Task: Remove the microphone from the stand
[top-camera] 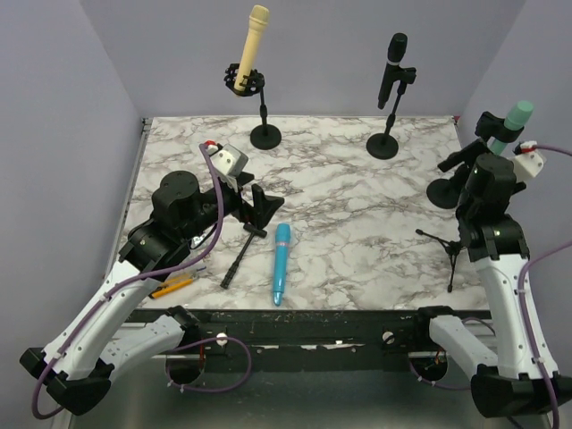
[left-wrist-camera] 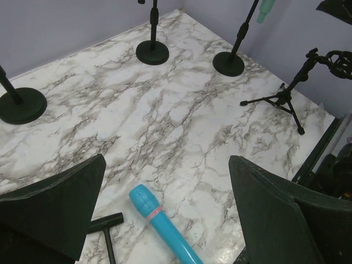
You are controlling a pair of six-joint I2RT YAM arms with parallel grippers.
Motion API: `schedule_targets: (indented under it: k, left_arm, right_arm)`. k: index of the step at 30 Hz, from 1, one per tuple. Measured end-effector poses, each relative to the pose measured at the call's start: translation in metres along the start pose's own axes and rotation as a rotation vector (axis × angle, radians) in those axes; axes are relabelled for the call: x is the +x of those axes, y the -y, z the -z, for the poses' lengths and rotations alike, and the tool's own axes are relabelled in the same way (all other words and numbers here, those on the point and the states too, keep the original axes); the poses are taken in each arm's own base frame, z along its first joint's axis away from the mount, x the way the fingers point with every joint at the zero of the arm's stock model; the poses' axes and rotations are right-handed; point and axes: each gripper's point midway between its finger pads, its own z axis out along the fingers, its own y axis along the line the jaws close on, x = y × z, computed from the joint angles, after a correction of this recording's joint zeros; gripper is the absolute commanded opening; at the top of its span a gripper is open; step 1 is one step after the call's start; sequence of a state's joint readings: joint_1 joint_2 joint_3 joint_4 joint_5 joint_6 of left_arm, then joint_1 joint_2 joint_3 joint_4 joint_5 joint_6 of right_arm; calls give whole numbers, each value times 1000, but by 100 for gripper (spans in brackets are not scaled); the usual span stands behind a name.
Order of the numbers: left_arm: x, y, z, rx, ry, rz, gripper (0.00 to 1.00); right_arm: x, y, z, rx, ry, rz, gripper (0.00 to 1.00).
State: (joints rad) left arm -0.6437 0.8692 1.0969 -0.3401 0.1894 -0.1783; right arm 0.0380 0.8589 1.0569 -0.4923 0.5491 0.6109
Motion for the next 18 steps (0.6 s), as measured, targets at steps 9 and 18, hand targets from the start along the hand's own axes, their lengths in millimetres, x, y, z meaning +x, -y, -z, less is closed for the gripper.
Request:
schedule_targets:
  k: [9, 18]
  left_arm:
    - [0, -3, 0, -15, 2, -11, 99]
    - [0, -3, 0, -14, 1, -12, 99]
  right_arm:
    - [-46, -31, -43, 73, 83, 198, 100]
    - [-108, -36, -73, 241, 206, 324, 100]
